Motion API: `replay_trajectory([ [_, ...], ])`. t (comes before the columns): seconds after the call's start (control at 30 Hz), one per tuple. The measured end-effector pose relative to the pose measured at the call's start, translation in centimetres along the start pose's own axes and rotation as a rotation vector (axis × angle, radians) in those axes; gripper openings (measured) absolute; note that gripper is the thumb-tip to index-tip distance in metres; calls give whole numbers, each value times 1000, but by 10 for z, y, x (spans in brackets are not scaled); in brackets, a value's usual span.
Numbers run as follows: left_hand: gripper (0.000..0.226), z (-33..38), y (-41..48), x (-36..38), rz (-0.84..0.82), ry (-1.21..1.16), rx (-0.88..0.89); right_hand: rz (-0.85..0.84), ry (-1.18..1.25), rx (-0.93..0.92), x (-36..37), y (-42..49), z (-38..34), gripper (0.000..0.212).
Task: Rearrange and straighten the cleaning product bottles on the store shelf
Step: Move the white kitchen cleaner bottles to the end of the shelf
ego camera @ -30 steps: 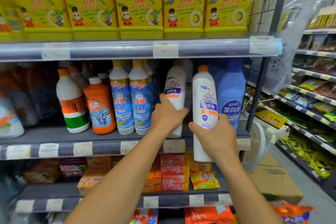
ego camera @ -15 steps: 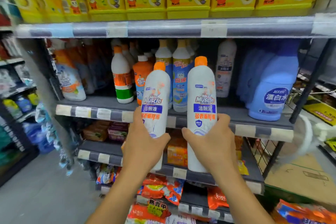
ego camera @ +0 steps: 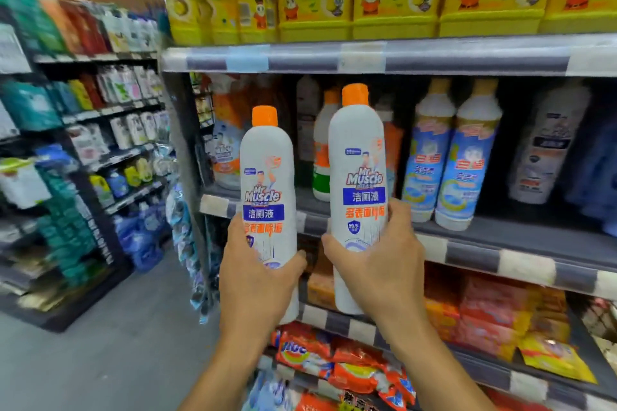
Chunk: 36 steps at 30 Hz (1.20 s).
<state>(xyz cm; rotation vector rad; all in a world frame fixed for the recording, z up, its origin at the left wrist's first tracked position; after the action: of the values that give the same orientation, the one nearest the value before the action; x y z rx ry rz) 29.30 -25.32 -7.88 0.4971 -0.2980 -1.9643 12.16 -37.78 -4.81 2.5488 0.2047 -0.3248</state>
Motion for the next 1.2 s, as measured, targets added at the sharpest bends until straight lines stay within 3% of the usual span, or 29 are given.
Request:
replay_trajectory([
  [0.1,72,-17,33,-31,-2,2,50,19,-34,-29,46,2,-15,64],
  [0.4,82,-91,115,-92,-88,59,58,53,-171,139,165,8,-20,67],
  [0.73,64,-103,148,-85,-202,66,85,130,-296,230,205,98,-16,68],
  [1.2,69,-84,166,-44,-195,71,138,91,-297,212,254,199,40,70],
])
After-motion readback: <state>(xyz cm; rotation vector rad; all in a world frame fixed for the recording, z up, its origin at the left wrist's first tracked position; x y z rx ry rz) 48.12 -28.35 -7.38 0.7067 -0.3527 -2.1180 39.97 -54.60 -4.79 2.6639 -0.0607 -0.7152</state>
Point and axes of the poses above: each hand's wrist, its own y-axis towards the middle knuckle, its own x-axis out of the palm, z = x × y, the point moved 9 cm from there along y, towards the middle knuckle, and after that the axes turned 1 degree about z, right-handed, at the moved point
